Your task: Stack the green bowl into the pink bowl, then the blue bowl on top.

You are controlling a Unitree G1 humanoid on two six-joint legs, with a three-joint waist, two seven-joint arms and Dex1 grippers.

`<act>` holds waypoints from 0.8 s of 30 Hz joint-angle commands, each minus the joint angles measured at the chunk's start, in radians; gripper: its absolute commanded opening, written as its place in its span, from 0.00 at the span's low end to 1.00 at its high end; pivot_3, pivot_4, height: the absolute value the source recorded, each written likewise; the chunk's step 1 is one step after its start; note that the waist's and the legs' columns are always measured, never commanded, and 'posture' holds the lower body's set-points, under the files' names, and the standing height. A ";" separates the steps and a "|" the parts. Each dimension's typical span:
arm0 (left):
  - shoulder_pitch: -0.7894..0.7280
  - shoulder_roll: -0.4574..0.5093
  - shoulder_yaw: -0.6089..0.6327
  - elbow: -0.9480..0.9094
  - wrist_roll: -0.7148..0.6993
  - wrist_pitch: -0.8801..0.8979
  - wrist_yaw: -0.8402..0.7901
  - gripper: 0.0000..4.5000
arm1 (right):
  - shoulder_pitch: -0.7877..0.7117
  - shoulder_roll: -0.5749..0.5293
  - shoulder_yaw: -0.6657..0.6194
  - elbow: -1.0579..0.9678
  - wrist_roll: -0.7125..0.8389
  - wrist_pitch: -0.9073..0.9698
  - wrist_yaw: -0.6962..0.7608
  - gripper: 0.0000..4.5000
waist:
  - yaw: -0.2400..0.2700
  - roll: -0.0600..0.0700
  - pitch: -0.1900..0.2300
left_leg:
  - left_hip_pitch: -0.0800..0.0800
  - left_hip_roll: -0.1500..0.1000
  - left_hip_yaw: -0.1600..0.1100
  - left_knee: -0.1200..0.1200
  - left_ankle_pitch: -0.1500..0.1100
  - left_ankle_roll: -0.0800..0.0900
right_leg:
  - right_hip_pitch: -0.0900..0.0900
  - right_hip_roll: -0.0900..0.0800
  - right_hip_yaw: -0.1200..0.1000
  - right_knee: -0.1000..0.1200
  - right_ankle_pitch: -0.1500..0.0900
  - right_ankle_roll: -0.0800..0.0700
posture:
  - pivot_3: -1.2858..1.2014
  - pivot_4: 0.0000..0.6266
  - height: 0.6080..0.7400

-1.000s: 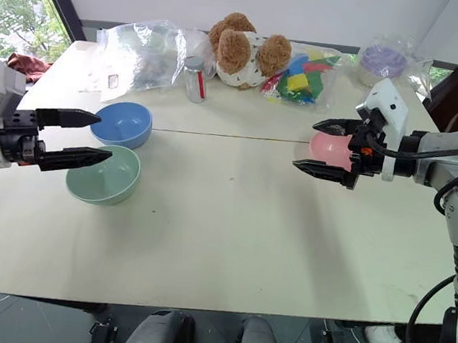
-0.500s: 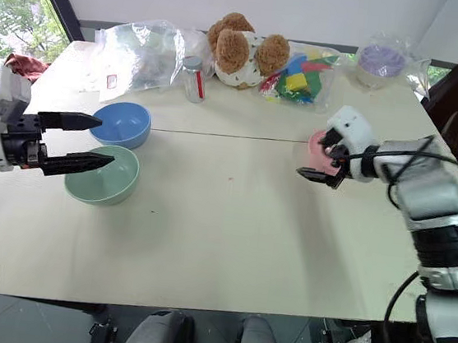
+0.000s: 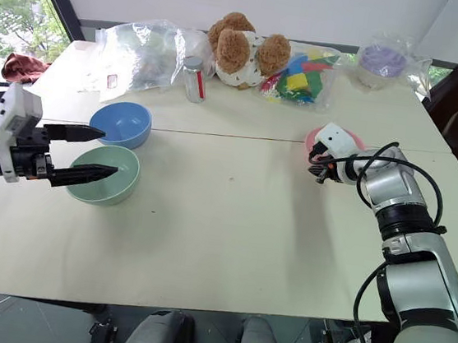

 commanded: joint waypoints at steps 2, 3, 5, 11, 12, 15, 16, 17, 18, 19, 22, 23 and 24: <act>-0.001 0.001 0.045 -0.033 -0.006 -0.019 0.011 1.00 | -0.048 0.002 -0.026 0.028 -0.019 -0.042 0.021 0.01 | -0.001 0.000 0.000 | 0.000 0.000 0.000 0.000 0.000 0.000 | 0.000 0.000 0.000 0.000 0.000 0.000 | 0.52 0.24 1.00; -0.002 0.001 0.044 -0.033 -0.005 -0.020 0.011 1.00 | -0.053 0.002 -0.029 0.028 -0.021 -0.048 0.026 0.01 | -0.001 0.000 0.000 | 0.000 0.000 0.000 0.000 0.000 0.000 | 0.000 0.000 0.000 0.000 0.000 0.000 | 0.52 0.24 1.00; -0.002 0.002 0.044 -0.031 -0.003 -0.022 0.010 1.00 | -0.051 -0.008 -0.041 -0.030 0.001 -0.038 0.076 0.01 | -0.001 0.000 0.000 | 0.000 0.000 0.000 0.000 0.000 0.000 | 0.000 0.000 0.000 0.000 0.000 0.000 | 0.52 0.24 1.00; -0.028 0.011 0.035 -0.008 -0.002 -0.029 0.001 1.00 | 0.032 -0.015 -0.041 -0.506 0.167 0.036 0.338 0.01 | 0.000 0.001 0.001 | 0.000 0.001 0.000 -0.002 -0.001 0.001 | -0.001 0.001 0.000 0.001 0.000 0.000 | 0.52 0.24 1.00; -0.040 0.011 0.025 0.000 0.000 -0.034 -0.002 1.00 | 0.045 -0.004 -0.018 -0.566 0.170 0.036 0.361 0.01 | 0.001 0.001 0.001 | 0.000 0.001 0.000 -0.002 -0.002 0.003 | -0.001 0.001 0.000 0.001 0.000 0.000 | 0.52 0.24 1.00; -0.068 0.010 0.002 0.017 0.007 -0.041 -0.009 1.00 | 0.069 0.034 0.043 -0.661 0.164 0.037 0.399 0.01 | 0.003 0.000 0.000 | 0.000 0.001 0.000 -0.002 -0.002 0.004 | -0.001 0.001 -0.001 0.001 0.000 0.000 | 0.52 0.24 1.00; -0.073 0.010 -0.002 0.020 0.008 -0.041 -0.010 1.00 | 0.073 0.042 0.052 -0.675 0.164 0.042 0.406 0.01 | 0.004 0.000 0.000 | 0.001 0.001 0.000 -0.001 -0.003 0.004 | -0.001 0.001 -0.001 0.001 0.000 0.000 | 0.52 0.24 1.00; -0.077 0.011 -0.006 0.024 0.011 -0.043 -0.013 1.00 | 0.073 0.055 0.075 -0.674 0.143 0.025 0.405 0.01 | 0.006 0.000 0.000 | 0.001 0.000 0.000 -0.001 -0.003 0.004 | 0.000 0.000 -0.001 0.001 0.000 0.000 | 0.52 0.24 1.00; -0.080 0.012 -0.009 0.027 0.013 -0.044 -0.015 1.00 | 0.071 0.065 0.094 -0.667 0.123 0.010 0.402 0.01 | 0.006 0.000 0.000 | 0.000 0.000 0.000 0.000 -0.003 0.005 | 0.000 0.000 -0.001 0.001 0.000 0.000 | 0.52 0.24 1.00; -0.080 0.013 -0.009 0.027 0.012 -0.045 -0.016 1.00 | 0.069 0.073 0.116 -0.656 0.101 -0.010 0.400 0.01 | 0.006 -0.001 0.000 | 0.000 0.000 0.000 0.001 -0.003 0.005 | 0.000 0.000 -0.001 0.001 0.000 0.000 | 0.52 0.24 1.00; -0.070 0.017 -0.005 0.022 0.013 -0.044 -0.018 1.00 | 0.057 0.097 0.158 -0.611 0.052 -0.064 0.389 0.01 | 0.004 -0.001 0.000 | 0.000 0.000 0.000 0.001 -0.003 0.004 | 0.000 0.000 -0.001 0.001 0.000 0.000 | 0.52 0.24 1.00; -0.062 0.018 -0.001 0.017 0.014 -0.043 -0.019 1.00 | 0.054 0.105 0.164 -0.598 0.040 -0.076 0.386 0.01 | 0.004 0.000 0.000 | 0.000 0.000 0.000 0.001 -0.002 0.004 | 0.000 0.000 -0.001 0.001 0.000 0.000 | 0.52 0.24 1.00; -0.047 0.022 0.004 0.009 0.018 -0.041 -0.020 1.00 | 0.050 0.111 0.175 -0.583 0.022 -0.098 0.383 0.01 | 0.003 -0.001 0.000 | 0.001 0.000 0.000 0.001 -0.002 0.003 | 0.000 0.000 -0.001 0.001 0.000 0.000 | 0.52 0.24 1.00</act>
